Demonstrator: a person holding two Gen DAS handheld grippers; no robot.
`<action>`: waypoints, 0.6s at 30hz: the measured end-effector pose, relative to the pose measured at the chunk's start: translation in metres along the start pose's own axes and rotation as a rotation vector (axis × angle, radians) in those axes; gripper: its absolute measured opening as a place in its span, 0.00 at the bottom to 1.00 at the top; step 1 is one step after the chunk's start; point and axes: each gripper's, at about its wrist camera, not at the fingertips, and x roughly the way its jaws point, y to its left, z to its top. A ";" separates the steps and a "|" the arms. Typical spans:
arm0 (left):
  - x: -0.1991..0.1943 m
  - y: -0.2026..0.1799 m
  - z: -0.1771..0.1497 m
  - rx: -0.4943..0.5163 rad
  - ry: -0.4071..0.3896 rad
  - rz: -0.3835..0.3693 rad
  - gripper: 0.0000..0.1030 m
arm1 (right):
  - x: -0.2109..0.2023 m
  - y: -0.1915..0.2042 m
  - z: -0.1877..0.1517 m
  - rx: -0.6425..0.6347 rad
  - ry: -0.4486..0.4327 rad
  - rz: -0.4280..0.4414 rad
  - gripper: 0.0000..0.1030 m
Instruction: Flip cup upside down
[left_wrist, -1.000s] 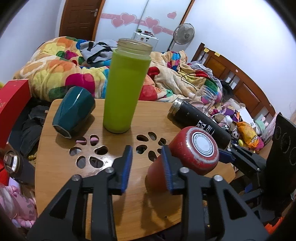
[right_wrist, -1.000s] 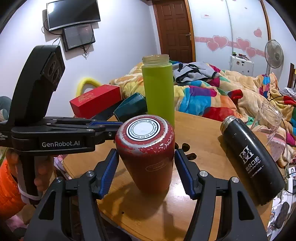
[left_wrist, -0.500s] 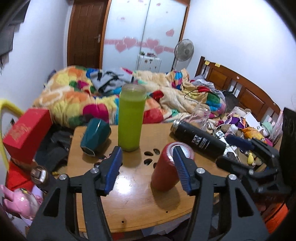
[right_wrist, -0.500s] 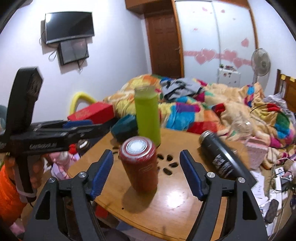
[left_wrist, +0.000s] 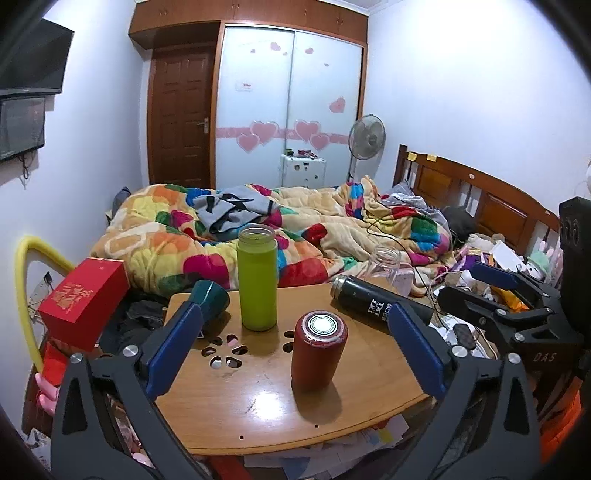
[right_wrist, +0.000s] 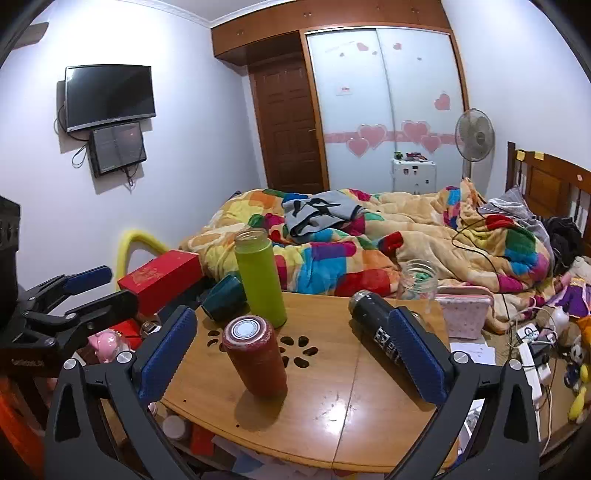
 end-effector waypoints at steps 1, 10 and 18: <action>0.000 -0.001 -0.001 0.000 -0.001 0.004 0.99 | -0.001 0.000 -0.001 -0.002 0.003 -0.011 1.00; -0.001 -0.007 -0.007 0.001 -0.012 0.019 0.99 | -0.007 -0.002 -0.001 -0.004 -0.003 -0.033 1.00; 0.004 -0.010 -0.006 0.010 -0.014 0.020 0.99 | -0.004 -0.007 0.000 0.021 0.002 -0.027 1.00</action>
